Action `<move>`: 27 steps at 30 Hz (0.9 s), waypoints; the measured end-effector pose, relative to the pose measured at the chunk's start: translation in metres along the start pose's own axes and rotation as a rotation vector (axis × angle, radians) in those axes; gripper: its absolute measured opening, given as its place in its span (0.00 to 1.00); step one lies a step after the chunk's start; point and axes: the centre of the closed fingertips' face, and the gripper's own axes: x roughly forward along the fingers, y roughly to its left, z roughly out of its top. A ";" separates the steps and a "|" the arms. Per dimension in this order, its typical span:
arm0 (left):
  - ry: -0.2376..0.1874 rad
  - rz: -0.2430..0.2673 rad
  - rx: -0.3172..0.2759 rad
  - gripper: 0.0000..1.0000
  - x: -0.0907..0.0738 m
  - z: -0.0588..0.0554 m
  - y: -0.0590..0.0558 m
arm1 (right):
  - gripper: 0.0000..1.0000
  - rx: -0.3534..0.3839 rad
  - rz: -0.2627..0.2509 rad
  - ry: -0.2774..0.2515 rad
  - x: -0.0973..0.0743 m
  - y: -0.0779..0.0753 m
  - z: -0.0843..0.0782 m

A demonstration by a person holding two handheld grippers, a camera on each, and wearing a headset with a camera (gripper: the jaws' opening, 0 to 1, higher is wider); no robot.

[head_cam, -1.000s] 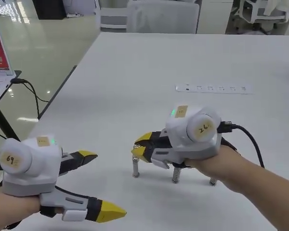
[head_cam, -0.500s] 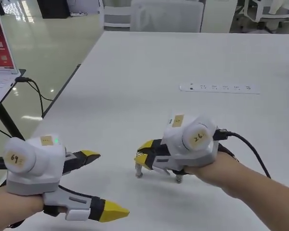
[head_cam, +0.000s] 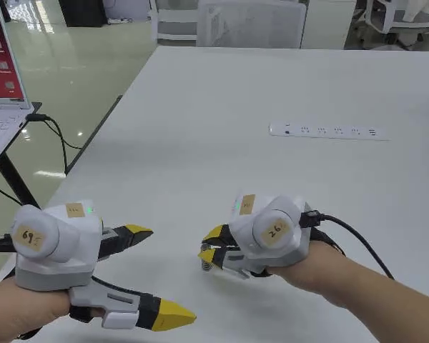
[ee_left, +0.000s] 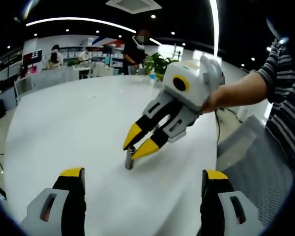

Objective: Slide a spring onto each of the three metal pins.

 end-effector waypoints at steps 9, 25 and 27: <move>-0.007 -0.012 0.005 0.96 0.005 0.007 -0.003 | 0.12 0.034 -0.007 -0.016 -0.005 -0.002 0.001; -0.029 -0.011 0.009 0.96 0.007 0.018 -0.003 | 0.27 0.121 -0.076 -0.141 -0.039 -0.014 0.025; -0.033 -0.012 0.011 0.96 0.007 0.020 -0.002 | 0.30 0.136 -0.084 -0.165 -0.045 -0.015 0.026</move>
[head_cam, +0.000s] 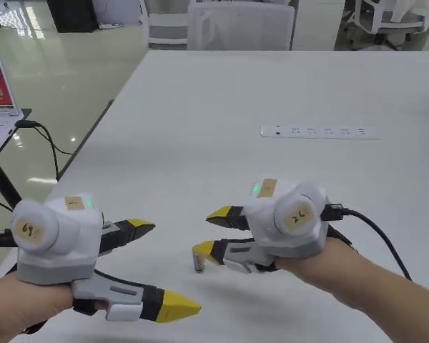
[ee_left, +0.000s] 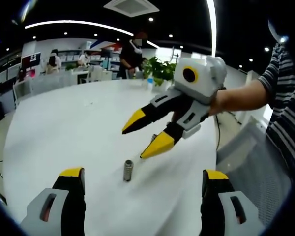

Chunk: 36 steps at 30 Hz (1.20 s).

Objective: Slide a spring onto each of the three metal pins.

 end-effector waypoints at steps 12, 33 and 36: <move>-0.018 0.004 -0.004 0.97 0.005 0.009 -0.001 | 0.45 0.072 -0.069 -0.062 -0.041 -0.004 -0.014; -0.036 0.010 0.006 0.98 0.003 0.015 -0.009 | 0.71 0.181 -0.198 -0.091 -0.106 -0.014 -0.054; -0.037 0.013 0.006 0.98 0.002 0.015 -0.009 | 0.73 0.204 -0.211 -0.091 -0.114 -0.014 -0.062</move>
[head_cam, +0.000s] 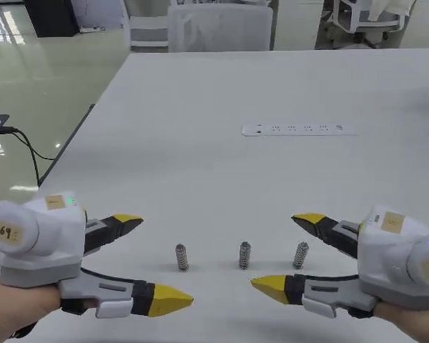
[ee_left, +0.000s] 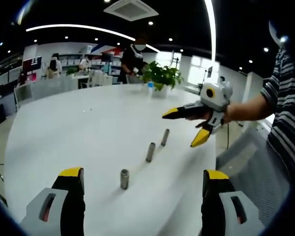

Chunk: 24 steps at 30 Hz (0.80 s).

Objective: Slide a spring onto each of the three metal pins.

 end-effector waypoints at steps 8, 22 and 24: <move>-0.007 0.007 -0.001 0.98 -0.002 -0.001 -0.002 | 0.81 0.025 -0.017 0.027 -0.016 -0.004 -0.019; -0.005 0.024 -0.012 0.98 -0.007 -0.007 -0.004 | 0.99 0.096 -0.095 0.044 -0.044 -0.024 -0.041; -0.004 0.025 -0.016 0.98 -0.008 -0.008 -0.004 | 0.99 0.105 -0.102 0.045 -0.047 -0.025 -0.043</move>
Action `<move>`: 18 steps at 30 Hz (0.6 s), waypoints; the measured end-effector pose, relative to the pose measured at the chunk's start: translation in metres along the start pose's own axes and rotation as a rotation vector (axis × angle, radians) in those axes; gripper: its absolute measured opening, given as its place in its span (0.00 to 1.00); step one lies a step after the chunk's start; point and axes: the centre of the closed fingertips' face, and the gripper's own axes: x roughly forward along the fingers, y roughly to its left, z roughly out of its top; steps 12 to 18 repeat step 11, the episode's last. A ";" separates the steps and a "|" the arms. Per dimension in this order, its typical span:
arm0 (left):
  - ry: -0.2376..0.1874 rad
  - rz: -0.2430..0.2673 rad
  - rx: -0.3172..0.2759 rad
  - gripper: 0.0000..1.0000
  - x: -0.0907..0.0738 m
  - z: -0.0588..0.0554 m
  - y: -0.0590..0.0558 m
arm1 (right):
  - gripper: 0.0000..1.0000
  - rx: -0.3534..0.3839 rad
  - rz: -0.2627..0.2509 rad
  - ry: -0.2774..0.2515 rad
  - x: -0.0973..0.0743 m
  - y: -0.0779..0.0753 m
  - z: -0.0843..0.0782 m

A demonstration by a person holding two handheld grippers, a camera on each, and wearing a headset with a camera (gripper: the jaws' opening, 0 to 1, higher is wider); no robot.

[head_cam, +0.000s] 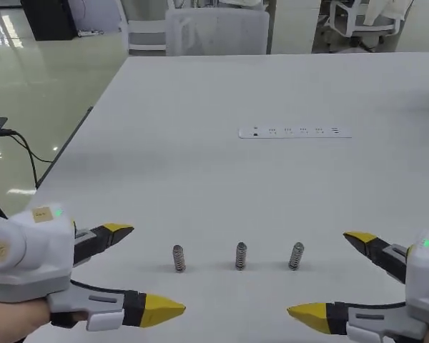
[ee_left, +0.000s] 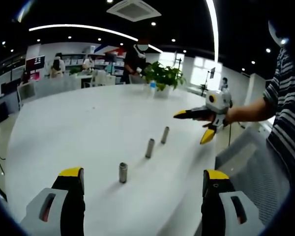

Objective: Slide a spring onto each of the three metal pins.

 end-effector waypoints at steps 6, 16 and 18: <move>0.003 0.005 -0.005 0.98 -0.001 -0.003 -0.001 | 0.99 0.013 -0.012 0.001 -0.006 -0.002 -0.002; -0.002 0.016 -0.010 0.98 -0.004 -0.002 0.002 | 0.99 0.008 -0.007 0.009 -0.006 0.000 -0.004; -0.002 0.016 -0.010 0.98 -0.004 -0.002 0.002 | 0.99 0.008 -0.007 0.009 -0.006 0.000 -0.004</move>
